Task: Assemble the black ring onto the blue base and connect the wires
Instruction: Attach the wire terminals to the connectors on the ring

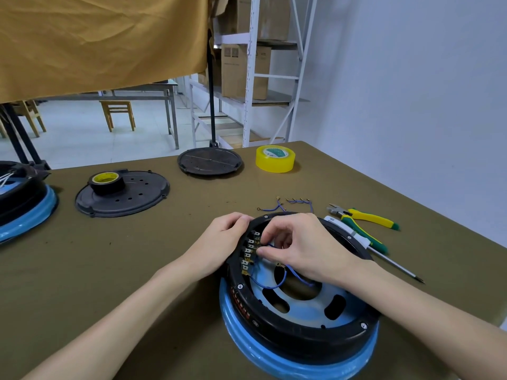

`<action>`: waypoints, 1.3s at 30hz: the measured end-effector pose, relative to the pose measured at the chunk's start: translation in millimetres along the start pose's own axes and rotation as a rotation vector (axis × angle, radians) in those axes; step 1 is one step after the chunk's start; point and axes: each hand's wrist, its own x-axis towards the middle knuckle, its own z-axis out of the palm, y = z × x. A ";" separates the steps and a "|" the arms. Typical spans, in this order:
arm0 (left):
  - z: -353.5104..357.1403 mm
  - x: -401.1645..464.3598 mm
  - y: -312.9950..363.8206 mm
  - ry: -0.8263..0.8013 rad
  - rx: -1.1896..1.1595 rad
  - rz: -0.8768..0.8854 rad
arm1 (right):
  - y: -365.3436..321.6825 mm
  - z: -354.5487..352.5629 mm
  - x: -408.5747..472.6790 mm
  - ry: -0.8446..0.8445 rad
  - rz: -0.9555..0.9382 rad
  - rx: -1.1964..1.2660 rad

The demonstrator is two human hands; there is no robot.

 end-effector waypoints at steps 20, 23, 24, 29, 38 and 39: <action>-14.0 -20.8 36.6 0.191 0.672 -0.016 | -2.4 -0.9 9.8 -0.021 0.180 0.071; -18.0 -22.7 40.5 0.095 0.668 -0.011 | -6.0 1.7 9.5 -0.029 0.164 0.036; -18.2 -23.7 41.5 0.073 0.675 0.004 | -6.8 2.7 8.9 -0.031 0.166 0.034; -19.4 -25.6 43.2 0.023 0.703 0.056 | -10.9 4.6 8.9 -0.019 0.157 -0.022; -12.0 -26.2 38.7 0.093 0.748 0.076 | -10.4 1.8 14.8 -0.072 0.191 -0.016; -12.1 -25.7 38.3 0.092 0.745 0.077 | -9.7 1.5 15.2 -0.075 0.196 -0.008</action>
